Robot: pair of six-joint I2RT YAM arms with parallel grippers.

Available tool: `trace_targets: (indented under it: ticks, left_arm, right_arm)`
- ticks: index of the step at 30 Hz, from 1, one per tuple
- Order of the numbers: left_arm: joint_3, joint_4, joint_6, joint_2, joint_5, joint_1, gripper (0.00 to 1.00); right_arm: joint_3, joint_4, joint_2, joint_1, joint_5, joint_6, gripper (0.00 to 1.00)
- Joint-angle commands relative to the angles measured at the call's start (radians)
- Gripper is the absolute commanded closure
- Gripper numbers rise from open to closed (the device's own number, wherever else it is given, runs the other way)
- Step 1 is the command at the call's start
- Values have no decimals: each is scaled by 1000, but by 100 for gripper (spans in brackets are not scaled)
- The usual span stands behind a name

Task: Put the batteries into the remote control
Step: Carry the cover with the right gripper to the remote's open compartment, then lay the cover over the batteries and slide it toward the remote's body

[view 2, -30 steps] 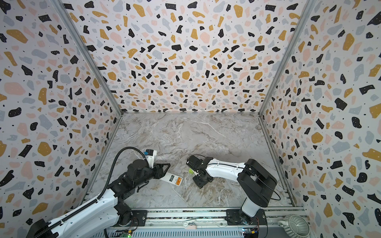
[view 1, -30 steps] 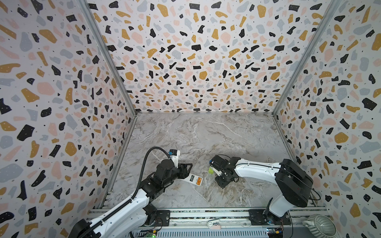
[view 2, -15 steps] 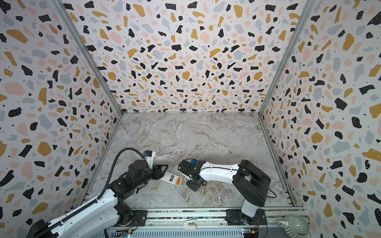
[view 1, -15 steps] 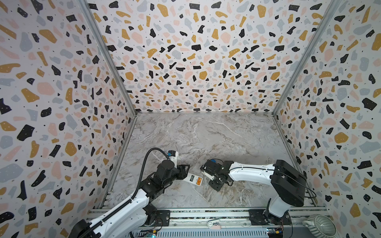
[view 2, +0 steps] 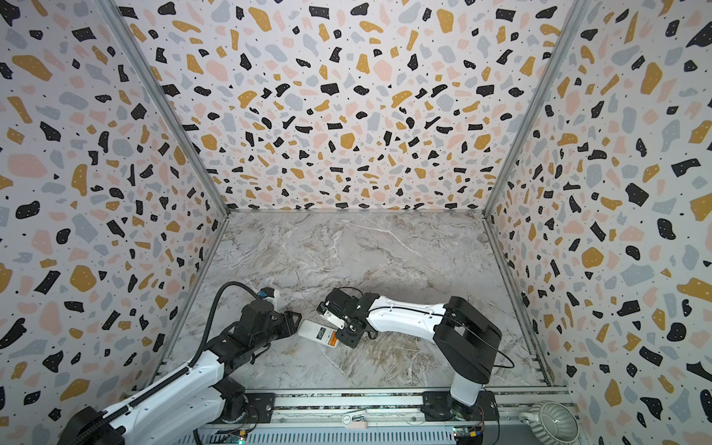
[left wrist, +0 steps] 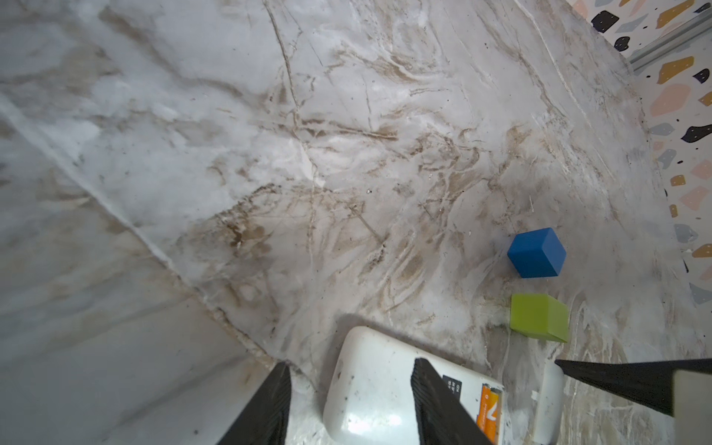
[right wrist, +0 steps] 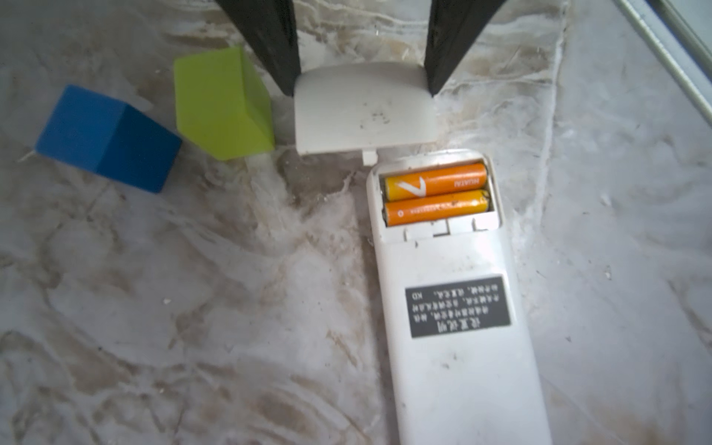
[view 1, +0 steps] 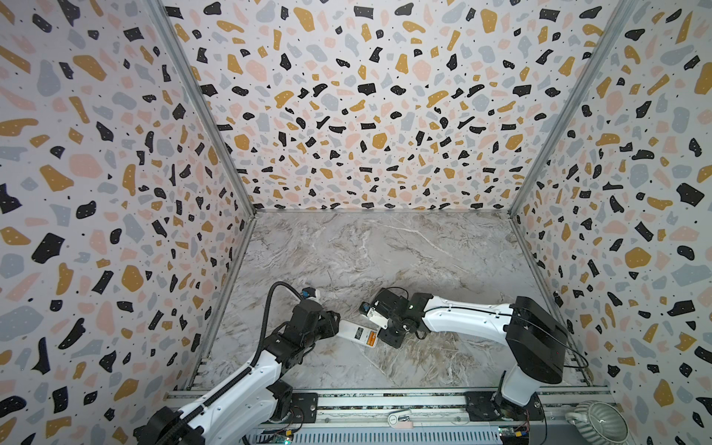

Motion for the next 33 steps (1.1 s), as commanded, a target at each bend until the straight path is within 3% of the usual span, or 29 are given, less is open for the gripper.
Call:
trace_targets:
  ticks: [1,33]
  left_arm:
    - [-20,13,-19,-5,15,7,46]
    - [-111,127,-42,10,92,6,44]
  right_arm:
    - [36,-12,22,9,-30,-35,64]
    - [145,-97,129,30,-79,-13,65]
